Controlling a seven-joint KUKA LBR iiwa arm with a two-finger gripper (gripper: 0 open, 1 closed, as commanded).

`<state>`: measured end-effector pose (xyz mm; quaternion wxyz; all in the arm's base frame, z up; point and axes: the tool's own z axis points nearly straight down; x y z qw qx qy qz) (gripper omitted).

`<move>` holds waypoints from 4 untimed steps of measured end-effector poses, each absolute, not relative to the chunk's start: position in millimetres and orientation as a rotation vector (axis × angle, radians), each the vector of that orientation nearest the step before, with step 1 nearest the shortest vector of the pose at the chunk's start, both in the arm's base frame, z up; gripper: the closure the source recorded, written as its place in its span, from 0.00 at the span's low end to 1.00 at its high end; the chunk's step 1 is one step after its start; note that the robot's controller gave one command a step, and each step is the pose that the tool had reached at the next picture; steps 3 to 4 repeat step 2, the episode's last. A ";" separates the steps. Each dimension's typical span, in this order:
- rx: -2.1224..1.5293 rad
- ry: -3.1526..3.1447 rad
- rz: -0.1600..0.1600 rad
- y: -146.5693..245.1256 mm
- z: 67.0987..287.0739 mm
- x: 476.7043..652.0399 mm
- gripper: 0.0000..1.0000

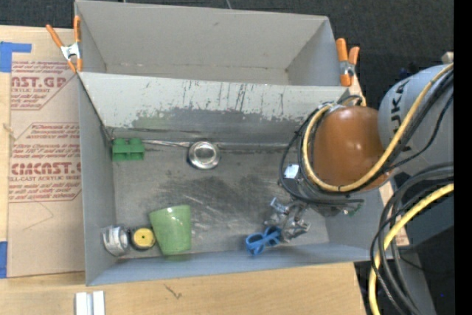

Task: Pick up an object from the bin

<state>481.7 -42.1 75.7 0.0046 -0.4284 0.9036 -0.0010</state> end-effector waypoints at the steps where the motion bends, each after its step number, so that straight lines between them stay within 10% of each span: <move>1: -1.496 2.752 -0.004 -5.1 194.1 497.1 1.00; 2: -1.541 2.726 -0.008 -11.1 347.7 493.8 1.00; 4: -1.541 2.726 -0.008 -11.1 347.7 493.8 1.00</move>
Offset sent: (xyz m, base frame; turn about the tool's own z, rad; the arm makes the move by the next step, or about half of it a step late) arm 0.0133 0.0348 0.1145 -0.1100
